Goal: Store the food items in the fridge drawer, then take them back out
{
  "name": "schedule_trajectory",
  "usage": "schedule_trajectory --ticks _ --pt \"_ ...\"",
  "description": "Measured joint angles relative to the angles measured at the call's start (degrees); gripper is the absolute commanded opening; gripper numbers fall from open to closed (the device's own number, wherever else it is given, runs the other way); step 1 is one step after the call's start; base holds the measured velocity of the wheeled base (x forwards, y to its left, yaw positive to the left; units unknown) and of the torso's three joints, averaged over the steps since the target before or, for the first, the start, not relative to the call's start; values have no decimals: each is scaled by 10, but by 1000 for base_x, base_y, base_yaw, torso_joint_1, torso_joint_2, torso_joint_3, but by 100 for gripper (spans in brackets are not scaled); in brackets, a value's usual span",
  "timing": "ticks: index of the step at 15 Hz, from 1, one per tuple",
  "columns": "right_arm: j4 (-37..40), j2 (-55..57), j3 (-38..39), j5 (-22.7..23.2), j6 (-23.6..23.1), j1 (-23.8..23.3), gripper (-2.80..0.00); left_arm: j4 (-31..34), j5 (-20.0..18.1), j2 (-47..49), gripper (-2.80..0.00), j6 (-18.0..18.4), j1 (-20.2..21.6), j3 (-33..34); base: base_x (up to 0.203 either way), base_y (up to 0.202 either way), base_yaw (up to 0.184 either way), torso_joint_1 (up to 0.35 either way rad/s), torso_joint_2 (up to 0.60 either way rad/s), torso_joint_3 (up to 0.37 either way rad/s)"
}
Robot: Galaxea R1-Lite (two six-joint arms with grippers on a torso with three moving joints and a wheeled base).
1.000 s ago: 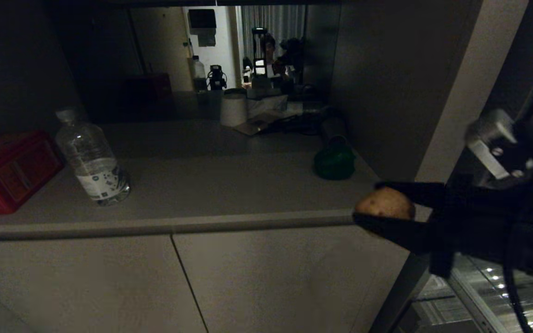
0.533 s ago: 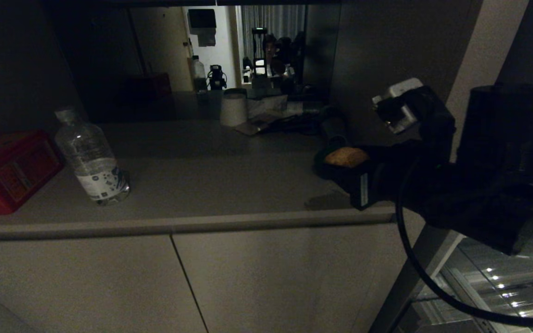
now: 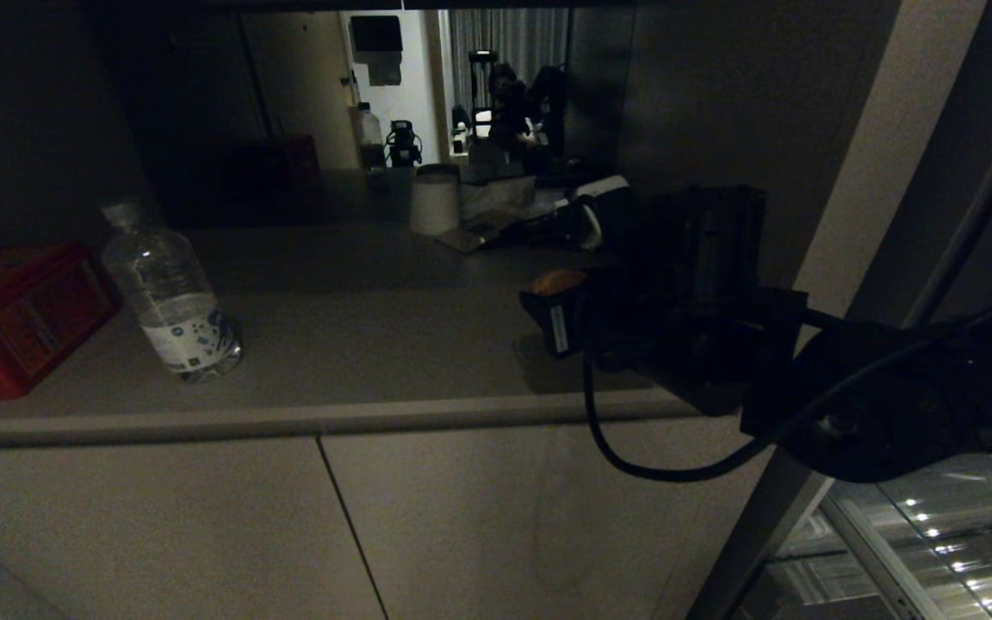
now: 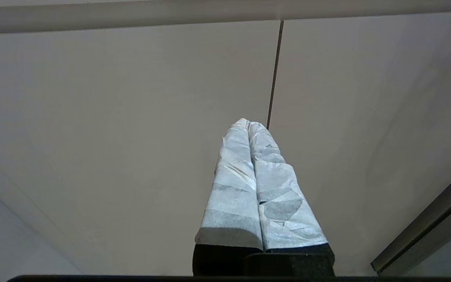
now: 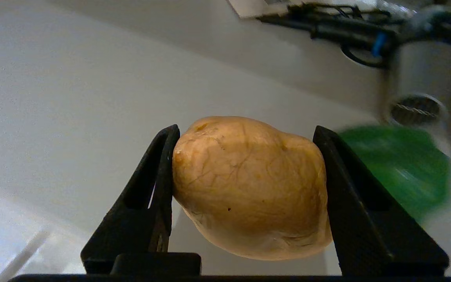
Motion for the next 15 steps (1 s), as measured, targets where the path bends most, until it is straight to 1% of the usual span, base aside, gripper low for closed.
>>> schedule_trajectory --ticks 5,8,12,13,14,15 --pt "-2 54 -46 -1 3 2 -280 0 0 0 -280 0 0 0 0 0 0 0 0 0" --pt "-3 81 -75 -21 3 1 -280 0 0 0 -280 0 0 0 0 0 0 0 0 0" --pt "-2 106 -100 -25 3 -1 -280 0 0 0 -280 0 0 0 0 0 0 0 0 0" --pt "-2 110 -106 -25 2 -2 -217 0 0 0 -280 0 0 0 0 0 0 0 0 0" --pt "-1 114 -111 -25 2 -3 0 0 0 0 -280 0 0 0 0 0 0 0 0 0" --pt "0 117 -114 -25 1 -3 0 0 0 0 -280 0 0 0 0 0 0 0 0 0"
